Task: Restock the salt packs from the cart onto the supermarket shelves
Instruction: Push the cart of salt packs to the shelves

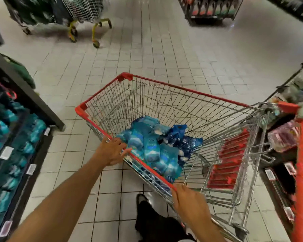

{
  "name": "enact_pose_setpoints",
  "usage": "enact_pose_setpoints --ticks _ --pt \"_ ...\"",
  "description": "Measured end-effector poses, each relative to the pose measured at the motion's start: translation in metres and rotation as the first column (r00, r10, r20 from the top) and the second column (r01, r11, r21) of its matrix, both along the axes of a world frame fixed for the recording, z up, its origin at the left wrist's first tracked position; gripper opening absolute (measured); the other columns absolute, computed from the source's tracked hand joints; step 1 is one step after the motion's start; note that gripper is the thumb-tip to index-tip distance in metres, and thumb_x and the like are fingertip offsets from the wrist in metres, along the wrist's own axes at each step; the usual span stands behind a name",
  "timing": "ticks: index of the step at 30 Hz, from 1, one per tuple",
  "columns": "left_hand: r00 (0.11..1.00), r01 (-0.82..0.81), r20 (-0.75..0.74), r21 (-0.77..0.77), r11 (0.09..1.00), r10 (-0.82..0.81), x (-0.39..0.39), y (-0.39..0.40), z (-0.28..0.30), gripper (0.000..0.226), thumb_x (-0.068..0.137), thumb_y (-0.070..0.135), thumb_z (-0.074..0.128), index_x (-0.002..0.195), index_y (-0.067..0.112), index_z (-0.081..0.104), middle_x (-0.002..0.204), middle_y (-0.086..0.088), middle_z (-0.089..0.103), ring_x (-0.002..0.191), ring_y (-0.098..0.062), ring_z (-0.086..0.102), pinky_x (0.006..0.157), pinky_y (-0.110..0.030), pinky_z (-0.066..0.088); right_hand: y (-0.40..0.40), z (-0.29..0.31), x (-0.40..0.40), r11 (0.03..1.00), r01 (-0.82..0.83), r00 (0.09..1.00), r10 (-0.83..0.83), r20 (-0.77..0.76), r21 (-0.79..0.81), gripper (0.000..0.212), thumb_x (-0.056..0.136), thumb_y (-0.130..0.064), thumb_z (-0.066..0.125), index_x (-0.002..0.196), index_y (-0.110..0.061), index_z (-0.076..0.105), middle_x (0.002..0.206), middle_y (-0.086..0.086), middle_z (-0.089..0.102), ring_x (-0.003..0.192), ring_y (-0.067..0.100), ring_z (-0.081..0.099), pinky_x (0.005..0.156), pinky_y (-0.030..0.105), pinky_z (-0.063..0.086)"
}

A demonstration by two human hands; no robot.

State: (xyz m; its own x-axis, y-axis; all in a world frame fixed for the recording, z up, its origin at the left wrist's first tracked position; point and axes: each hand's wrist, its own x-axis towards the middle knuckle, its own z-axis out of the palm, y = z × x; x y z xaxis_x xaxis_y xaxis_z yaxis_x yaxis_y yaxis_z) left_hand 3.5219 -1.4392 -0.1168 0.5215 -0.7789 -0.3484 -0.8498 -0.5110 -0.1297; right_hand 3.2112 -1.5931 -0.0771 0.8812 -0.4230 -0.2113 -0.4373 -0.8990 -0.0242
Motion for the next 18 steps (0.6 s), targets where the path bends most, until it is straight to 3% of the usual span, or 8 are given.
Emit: enact_pose_setpoints --ticks 2,4,6,10,14,18 --pt "1.000 -0.006 0.012 0.058 0.998 0.005 0.034 0.001 -0.005 0.079 0.084 0.059 -0.012 0.140 0.041 0.041 0.143 0.009 0.046 0.140 -0.015 0.034 0.109 -0.058 0.024 0.003 -0.012 0.017 0.996 0.093 0.996 -0.093 0.009 0.009 0.027 0.084 -0.048 0.067 0.075 -0.023 0.066 0.065 -0.002 0.063 0.049 0.022 0.064 0.041 0.033 0.049" --pt "0.998 -0.062 0.033 0.108 0.992 0.059 0.065 0.000 -0.011 0.059 0.095 0.056 0.004 0.137 0.043 0.043 0.144 0.008 0.048 0.138 -0.014 0.037 0.109 -0.054 0.022 0.008 -0.025 0.042 0.983 0.178 0.983 -0.175 -0.054 0.053 0.030 0.091 -0.052 0.058 0.096 -0.023 0.063 0.090 0.001 0.064 0.081 0.023 0.068 0.063 0.039 0.054" --pt "0.995 -0.091 0.043 0.116 0.989 0.086 0.091 -0.002 -0.018 0.054 0.097 0.058 0.011 0.131 0.042 0.051 0.138 0.006 0.055 0.134 -0.016 0.044 0.109 -0.052 0.024 0.013 -0.034 0.074 0.966 0.233 0.973 -0.230 -0.036 0.113 0.036 0.095 -0.054 0.044 0.116 -0.026 0.054 0.111 -0.001 0.062 0.102 0.023 0.066 0.076 0.040 0.053" --pt "0.998 -0.056 -0.006 0.172 0.984 0.058 0.134 -0.006 -0.025 0.062 0.095 0.059 0.009 0.126 0.037 0.058 0.137 0.001 0.057 0.132 -0.019 0.046 0.111 -0.052 0.024 0.024 -0.042 0.146 0.943 0.223 0.973 -0.198 -0.121 0.247 0.034 0.097 -0.048 0.042 0.121 -0.026 0.051 0.120 0.000 0.060 0.110 0.024 0.063 0.083 0.039 0.053" --pt "0.997 0.016 -0.073 0.207 0.978 -0.001 0.171 -0.009 -0.034 0.070 0.091 0.066 0.006 0.128 0.036 0.058 0.140 0.000 0.057 0.133 -0.024 0.047 0.112 -0.050 0.028 0.028 -0.050 0.195 0.936 0.282 0.947 -0.237 -0.215 0.212 0.030 0.095 -0.030 0.049 0.123 -0.023 0.052 0.134 0.007 0.047 0.118 0.027 0.058 0.084 0.039 0.052" --pt "0.979 0.115 -0.194 0.281 0.953 -0.061 0.204 -0.017 -0.047 0.077 0.087 0.074 0.004 0.123 0.035 0.061 0.135 -0.004 0.061 0.125 -0.027 0.055 0.104 -0.045 0.041 0.032 -0.056 0.224 0.926 0.337 0.930 -0.298 -0.216 0.174 0.026 0.096 -0.042 0.050 0.112 -0.025 0.061 0.110 0.002 0.070 0.097 0.026 0.071 0.074 0.036 0.054"
